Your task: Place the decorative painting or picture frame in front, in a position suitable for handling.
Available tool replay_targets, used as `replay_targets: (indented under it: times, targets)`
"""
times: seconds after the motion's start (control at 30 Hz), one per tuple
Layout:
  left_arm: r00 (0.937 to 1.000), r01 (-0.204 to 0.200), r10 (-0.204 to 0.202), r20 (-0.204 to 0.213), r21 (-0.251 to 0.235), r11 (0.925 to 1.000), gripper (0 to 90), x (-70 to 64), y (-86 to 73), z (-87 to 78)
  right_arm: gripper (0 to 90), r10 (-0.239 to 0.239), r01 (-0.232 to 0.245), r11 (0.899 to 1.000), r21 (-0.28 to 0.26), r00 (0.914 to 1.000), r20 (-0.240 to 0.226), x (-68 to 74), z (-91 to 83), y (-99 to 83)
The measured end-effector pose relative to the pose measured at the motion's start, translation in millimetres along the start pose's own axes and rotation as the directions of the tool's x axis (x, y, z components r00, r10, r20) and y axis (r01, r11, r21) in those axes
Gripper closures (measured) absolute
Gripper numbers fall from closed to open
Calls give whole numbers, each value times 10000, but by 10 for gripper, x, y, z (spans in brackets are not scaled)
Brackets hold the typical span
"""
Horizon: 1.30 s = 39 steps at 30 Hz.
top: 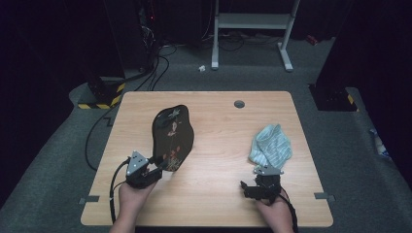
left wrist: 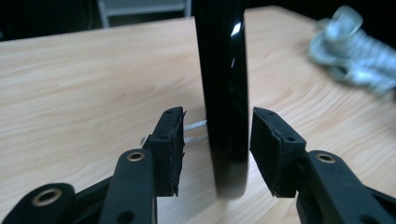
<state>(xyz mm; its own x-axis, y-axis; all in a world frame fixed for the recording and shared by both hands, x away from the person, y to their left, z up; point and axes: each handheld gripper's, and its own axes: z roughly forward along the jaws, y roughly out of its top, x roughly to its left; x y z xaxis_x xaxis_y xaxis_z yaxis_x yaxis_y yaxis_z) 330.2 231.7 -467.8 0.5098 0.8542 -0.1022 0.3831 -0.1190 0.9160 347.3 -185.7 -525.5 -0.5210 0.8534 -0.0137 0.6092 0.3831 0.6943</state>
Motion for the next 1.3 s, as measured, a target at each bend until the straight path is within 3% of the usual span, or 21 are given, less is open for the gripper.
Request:
replay_targets:
  times: [0.17,0.3,0.47,0.57,0.7,1.03,1.3]
  targets:
    - [9996,273,-271,-88,181,9995,519,66,157,4,86,-10,10,10000,-2,10000,-8,0,1,1]
    - [9998,205,-205,0,88,9998,554,75,290,10,86,-11,11,10000,0,10000,-11,0,1,1]
    - [9991,8,-8,-417,-6,10000,555,47,381,69,86,-7,7,10000,-1,10000,-12,0,1,1]
    - [9985,-70,61,-542,-165,9998,601,29,434,88,87,-26,26,10000,-3,10000,-17,0,0,1]
    - [9996,-101,92,-281,-328,9994,726,-6,516,101,86,-33,33,10000,-3,10000,-23,0,0,1]
    - [9984,-25,-9,-564,-591,9982,773,-2,525,130,87,-44,44,10000,-8,10000,-18,0,1,1]
    - [9973,719,-729,-89,-799,9942,798,68,501,133,87,-30,30,10000,-9,10000,-16,2,1,1]
